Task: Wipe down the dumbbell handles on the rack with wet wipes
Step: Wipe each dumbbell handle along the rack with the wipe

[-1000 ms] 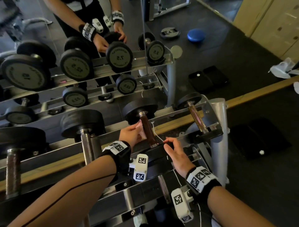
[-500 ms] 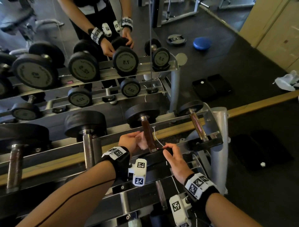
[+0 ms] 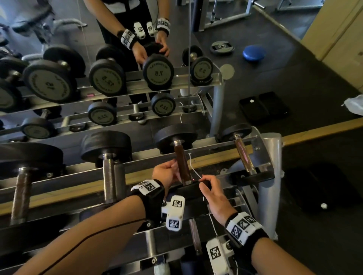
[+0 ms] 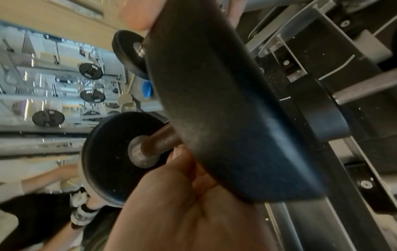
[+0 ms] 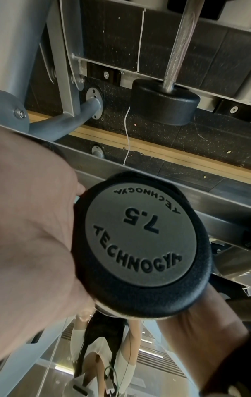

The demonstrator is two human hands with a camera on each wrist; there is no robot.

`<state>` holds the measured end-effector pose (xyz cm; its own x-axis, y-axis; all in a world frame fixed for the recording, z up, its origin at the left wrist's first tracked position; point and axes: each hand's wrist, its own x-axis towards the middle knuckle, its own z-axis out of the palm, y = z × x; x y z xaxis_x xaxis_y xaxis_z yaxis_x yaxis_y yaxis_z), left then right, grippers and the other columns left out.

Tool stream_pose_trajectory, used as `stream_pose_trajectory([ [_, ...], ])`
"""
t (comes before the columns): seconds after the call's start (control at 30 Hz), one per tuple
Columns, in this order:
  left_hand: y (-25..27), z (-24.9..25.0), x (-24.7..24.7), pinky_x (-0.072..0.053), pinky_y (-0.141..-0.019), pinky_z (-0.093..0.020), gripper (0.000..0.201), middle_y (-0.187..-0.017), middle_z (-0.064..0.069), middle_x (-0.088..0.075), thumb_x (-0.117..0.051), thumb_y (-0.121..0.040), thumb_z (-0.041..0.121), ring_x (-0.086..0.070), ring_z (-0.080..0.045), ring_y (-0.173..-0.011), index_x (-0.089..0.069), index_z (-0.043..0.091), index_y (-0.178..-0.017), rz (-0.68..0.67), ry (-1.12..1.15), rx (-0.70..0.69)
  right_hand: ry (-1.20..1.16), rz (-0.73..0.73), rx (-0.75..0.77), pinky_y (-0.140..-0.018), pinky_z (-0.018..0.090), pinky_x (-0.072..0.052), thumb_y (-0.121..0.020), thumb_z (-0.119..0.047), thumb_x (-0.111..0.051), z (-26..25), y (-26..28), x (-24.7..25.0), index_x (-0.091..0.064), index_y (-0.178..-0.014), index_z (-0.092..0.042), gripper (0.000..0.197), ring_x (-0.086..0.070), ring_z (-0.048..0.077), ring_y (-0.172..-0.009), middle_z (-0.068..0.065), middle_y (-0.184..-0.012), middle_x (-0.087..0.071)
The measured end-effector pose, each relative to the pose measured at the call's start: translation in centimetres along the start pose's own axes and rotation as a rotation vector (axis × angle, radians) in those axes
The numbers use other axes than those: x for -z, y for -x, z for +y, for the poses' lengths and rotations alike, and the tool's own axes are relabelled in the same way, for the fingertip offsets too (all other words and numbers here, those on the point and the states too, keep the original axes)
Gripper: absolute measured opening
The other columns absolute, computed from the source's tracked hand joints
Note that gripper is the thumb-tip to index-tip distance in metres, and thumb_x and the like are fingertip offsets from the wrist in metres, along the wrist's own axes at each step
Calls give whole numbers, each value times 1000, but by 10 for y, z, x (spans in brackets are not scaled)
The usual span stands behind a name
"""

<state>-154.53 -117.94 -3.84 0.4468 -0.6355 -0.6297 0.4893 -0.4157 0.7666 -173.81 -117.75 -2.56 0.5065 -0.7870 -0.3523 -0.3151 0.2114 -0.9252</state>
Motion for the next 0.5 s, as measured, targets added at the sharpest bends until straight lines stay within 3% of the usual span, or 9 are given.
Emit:
stream_pose_trajectory([
  [0.13,-1,6,3,-58,-53,-31,29,-82,-9,-77,-46,-101,1,-75,-23,-67,-72,15,-106,-65,-22,49,10,2,5,-107,48,-41,-98,-35,-52,1,0,0,-50,-112,-31,15,-49,20,-116,3,-125,-47],
  [0.23,-8,22,-4,-58,-52,-32,28,-82,-10,-76,-47,-101,0,-74,-23,-68,-70,14,-108,-14,52,32,29,5,5,-107,46,-40,-99,-34,-51,4,-2,1,-50,-111,-32,12,-48,20,-118,2,-125,-47],
  [0.33,-8,28,-10,-58,-52,-32,24,-95,-14,-74,-49,-102,6,-74,-27,-78,-69,16,-111,4,135,35,25,5,5,-106,47,-41,-99,-35,-51,5,-3,1,-50,-111,-33,13,-48,22,-119,2,-124,-47],
  [0.43,0,19,-7,-60,-72,-40,29,-114,-18,-71,-47,-103,8,-69,-35,-103,-65,15,-125,-25,105,14,-15,-4,-8,-105,51,-43,-97,-36,-52,4,-3,0,-50,-111,-34,14,-49,24,-119,3,-126,-45],
  [0.5,7,13,-1,-60,-79,-43,32,-116,-17,-70,-45,-103,6,-69,-35,-105,-63,14,-129,-63,63,25,-5,-2,-1,-105,51,-43,-96,-40,-52,3,-2,0,-49,-111,-35,16,-49,21,-116,0,-125,-44],
])
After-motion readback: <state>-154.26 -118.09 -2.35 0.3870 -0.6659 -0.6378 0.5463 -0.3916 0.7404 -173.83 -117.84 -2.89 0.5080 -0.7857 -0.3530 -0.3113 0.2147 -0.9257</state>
